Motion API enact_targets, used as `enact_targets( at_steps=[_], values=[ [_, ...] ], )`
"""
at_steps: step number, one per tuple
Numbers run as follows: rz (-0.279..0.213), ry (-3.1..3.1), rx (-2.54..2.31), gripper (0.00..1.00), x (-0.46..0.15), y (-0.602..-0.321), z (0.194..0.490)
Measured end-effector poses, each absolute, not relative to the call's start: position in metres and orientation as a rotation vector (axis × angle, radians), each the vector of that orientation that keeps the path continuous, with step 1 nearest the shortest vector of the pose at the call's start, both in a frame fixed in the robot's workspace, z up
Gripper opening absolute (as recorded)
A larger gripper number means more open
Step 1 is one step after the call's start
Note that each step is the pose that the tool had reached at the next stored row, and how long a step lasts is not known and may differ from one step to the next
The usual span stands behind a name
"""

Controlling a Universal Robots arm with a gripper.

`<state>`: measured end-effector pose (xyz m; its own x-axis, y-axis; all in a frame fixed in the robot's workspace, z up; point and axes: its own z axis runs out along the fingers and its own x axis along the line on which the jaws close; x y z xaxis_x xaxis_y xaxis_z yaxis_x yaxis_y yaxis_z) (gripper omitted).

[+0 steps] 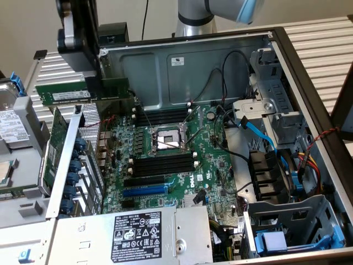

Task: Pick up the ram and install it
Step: 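Pick up the ram and move it above insertion slot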

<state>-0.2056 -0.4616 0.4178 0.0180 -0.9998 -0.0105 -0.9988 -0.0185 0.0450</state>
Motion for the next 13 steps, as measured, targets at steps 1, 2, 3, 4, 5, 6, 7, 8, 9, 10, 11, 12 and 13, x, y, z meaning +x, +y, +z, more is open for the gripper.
enact_targets(
  at_steps=[1, 2, 3, 4, 5, 6, 7, 8, 9, 10, 11, 12, 13],
  values=[
    [-0.061, -2.183, 2.223, 0.13, -0.201, -0.462, 0.418],
    [-0.061, -2.183, 2.223, 0.13, -0.197, -0.462, 0.418],
    [-0.061, -2.183, 2.223, 0.13, -0.192, -0.462, 0.418],
    [-0.061, -2.183, 2.223, 0.13, -0.187, -0.462, 0.418],
    [-0.061, -2.183, 2.223, 0.13, -0.183, -0.462, 0.418],
    [-0.061, -2.183, 2.223, 0.13, -0.178, -0.461, 0.418],
    [-0.061, -2.183, 2.223, 0.13, -0.174, -0.461, 0.418],
    [-0.061, -2.183, 2.223, 0.13, -0.169, -0.461, 0.418],
    [-0.061, -2.183, 2.223, 0.13, -0.165, -0.461, 0.418],
    [-0.061, -2.183, 2.223, 0.13, -0.16, -0.461, 0.418],
    [-0.061, -2.183, 2.223, 0.13, -0.156, -0.461, 0.418],
    [-0.061, -2.183, 2.223, 0.13, -0.151, -0.461, 0.418],
    [-0.061, -2.183, 2.223, 0.13, -0.147, -0.461, 0.418]
  ],
)
